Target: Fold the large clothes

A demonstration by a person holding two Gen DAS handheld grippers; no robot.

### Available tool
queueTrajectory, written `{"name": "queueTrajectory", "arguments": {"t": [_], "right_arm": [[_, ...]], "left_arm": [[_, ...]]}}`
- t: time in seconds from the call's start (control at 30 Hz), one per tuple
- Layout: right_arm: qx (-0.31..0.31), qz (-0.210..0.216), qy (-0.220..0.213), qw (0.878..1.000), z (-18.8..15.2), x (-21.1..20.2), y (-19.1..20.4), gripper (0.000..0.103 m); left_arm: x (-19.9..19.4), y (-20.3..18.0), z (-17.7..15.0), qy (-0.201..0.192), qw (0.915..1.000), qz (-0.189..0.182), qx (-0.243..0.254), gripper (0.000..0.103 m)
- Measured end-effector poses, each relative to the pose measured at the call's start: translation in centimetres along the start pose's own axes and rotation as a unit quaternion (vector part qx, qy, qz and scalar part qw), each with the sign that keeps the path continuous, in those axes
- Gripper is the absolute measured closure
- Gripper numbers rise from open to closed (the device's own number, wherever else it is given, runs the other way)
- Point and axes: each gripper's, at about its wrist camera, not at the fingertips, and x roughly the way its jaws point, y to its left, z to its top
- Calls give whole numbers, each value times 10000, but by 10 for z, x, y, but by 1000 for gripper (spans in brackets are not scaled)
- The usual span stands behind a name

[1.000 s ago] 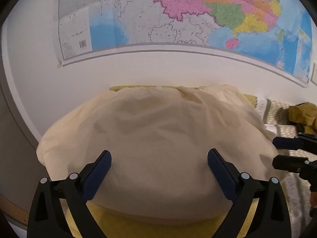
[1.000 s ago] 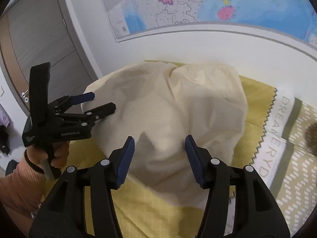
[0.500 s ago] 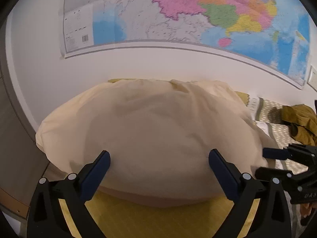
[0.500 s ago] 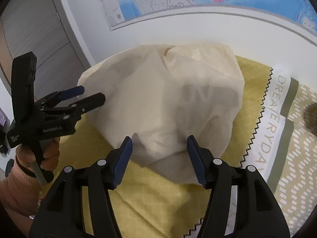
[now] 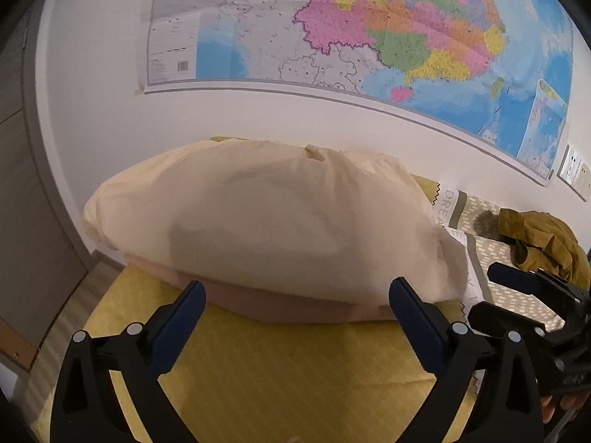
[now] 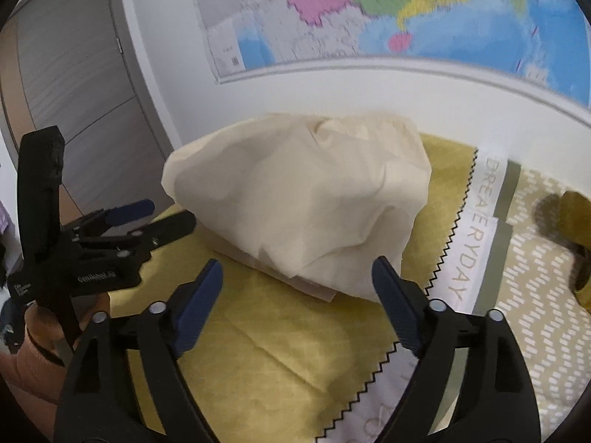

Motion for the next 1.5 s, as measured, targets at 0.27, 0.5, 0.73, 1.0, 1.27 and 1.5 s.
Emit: {"name": "queueTrajectory", "arguments": {"t": [0.27, 0.5, 0.73, 1.0, 1.27, 1.5], "right_arm": [[-310, -205, -350, 9987, -11, -31, 23, 9], [-327, -212, -402, 9984, -23, -43, 29, 6], [-293, -242, -498, 9980, -29, -54, 33, 6], [-330, -289, -524, 9977, -34, -59, 38, 6], [-372, -303, -539, 9974, -37, -63, 43, 6], [-329, -305, -589, 9973, -38, -68, 44, 6]], "left_arm": [[-36, -9, -15, -269, 9992, 274, -135, 7], [-58, -14, -23, -433, 9978, 500, -83, 7], [-69, -19, -31, -512, 9968, 611, -61, 7], [-78, -25, -38, -544, 9958, 733, 7, 7], [-82, -28, -40, -539, 9951, 830, 51, 7], [-88, -32, -42, -581, 9948, 827, 121, 7]]}}
